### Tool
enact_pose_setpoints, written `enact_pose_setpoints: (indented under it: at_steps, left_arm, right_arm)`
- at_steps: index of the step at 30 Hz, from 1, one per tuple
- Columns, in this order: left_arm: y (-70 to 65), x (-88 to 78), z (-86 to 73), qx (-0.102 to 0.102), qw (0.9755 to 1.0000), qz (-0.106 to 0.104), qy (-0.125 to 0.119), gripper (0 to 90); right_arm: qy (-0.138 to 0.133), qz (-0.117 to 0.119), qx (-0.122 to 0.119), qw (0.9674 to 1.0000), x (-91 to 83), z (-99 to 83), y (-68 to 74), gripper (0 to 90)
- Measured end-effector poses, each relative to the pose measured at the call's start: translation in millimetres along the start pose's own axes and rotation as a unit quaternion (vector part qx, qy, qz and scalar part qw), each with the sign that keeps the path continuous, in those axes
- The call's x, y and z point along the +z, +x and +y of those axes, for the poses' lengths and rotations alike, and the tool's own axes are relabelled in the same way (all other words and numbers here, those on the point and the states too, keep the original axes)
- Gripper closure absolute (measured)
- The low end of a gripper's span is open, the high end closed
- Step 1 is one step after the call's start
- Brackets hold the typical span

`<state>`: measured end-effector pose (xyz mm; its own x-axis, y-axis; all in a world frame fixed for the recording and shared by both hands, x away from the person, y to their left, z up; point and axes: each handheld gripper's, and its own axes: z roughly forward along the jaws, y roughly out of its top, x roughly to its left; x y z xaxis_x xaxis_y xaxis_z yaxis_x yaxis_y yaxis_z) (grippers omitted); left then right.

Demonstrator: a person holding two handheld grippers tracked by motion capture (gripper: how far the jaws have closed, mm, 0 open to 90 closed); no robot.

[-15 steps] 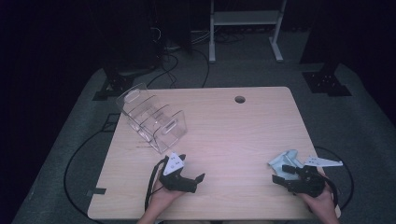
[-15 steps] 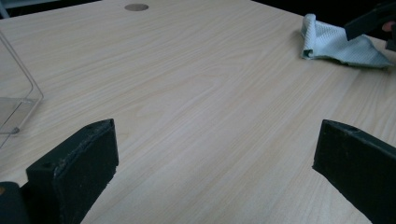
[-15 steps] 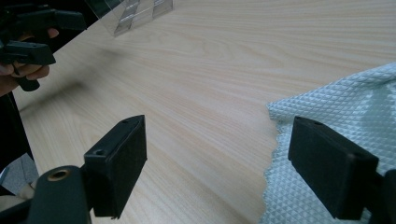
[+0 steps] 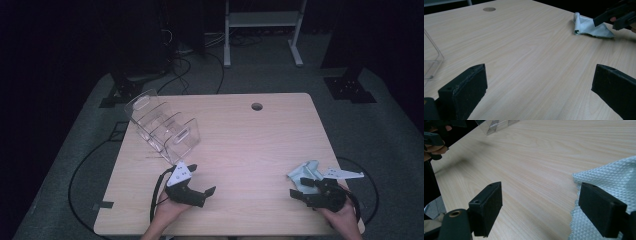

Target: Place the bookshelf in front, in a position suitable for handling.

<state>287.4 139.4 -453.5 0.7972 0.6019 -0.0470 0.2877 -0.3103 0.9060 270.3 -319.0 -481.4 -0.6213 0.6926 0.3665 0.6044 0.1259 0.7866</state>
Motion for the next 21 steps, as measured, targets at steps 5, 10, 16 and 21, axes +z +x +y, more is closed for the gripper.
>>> enact_pose_setpoints:
  at_steps: [5,10,16,21]
  left_arm:
    - [1.3,-6.3,3.4,0.005,1.0000,0.005,-0.001,0.0]
    - [4.9,-16.9,13.9,0.020,0.9997,0.011,-0.009,0.0]
    - [12.4,-27.5,27.2,0.033,0.9992,0.009,-0.019,0.0]
    - [23.0,-37.8,36.6,0.042,0.9988,0.019,-0.014,0.0]
  right_arm:
    - [0.000,0.001,-0.002,1.0000,0.7,0.3,2.6,18.6]
    - [-0.001,0.002,-0.003,1.0000,1.3,1.1,4.5,18.4]
    - [-0.003,0.001,0.001,1.0000,2.1,1.8,3.9,18.3]
    - [-0.001,0.001,-0.002,1.0000,4.0,2.0,5.5,18.3]
